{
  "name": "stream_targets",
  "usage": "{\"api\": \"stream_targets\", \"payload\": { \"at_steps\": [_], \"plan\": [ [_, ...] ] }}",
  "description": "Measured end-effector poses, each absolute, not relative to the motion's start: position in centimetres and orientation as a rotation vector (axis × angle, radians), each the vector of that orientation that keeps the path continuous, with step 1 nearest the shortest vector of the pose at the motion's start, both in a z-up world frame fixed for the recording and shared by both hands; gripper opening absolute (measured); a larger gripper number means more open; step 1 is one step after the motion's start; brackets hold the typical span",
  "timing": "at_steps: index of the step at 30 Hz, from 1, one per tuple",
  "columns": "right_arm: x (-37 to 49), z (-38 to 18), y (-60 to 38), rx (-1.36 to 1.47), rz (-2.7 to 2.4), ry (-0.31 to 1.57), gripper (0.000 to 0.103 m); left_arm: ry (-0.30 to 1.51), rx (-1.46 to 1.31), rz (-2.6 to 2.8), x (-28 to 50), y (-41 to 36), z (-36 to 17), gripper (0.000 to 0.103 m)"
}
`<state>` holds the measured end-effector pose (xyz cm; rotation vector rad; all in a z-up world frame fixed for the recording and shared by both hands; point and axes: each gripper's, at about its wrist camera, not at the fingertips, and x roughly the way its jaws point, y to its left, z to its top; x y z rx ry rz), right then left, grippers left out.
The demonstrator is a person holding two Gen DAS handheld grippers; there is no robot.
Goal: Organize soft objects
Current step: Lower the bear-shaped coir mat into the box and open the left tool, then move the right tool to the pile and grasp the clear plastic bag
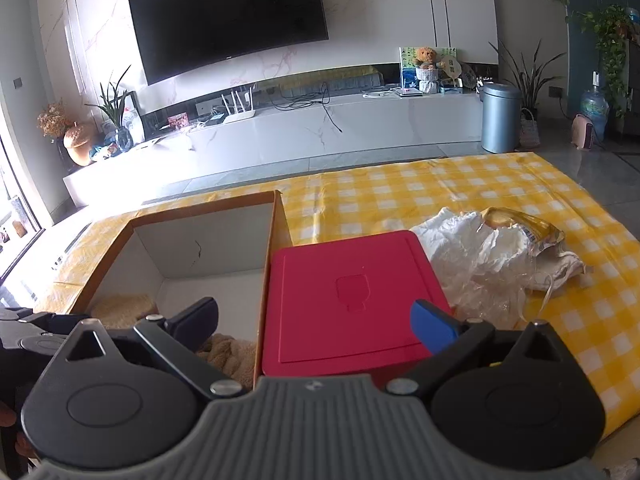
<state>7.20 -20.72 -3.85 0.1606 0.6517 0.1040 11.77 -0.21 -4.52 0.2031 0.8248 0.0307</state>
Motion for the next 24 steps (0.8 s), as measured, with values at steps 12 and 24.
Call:
{"api": "stream_targets", "payload": {
  "at_steps": [12,24],
  "plan": [
    [7.2,-4.0,-19.8,0.146,0.129,0.671,0.1,0.721,-0.056,-0.1,10.7,2.8,-2.1,0.098],
    [7.7,0.4,-24.2,0.137,0.115,0.603,0.1,0.612,-0.073,-0.093,8.7,2.2,0.9,0.098]
  ]
}}
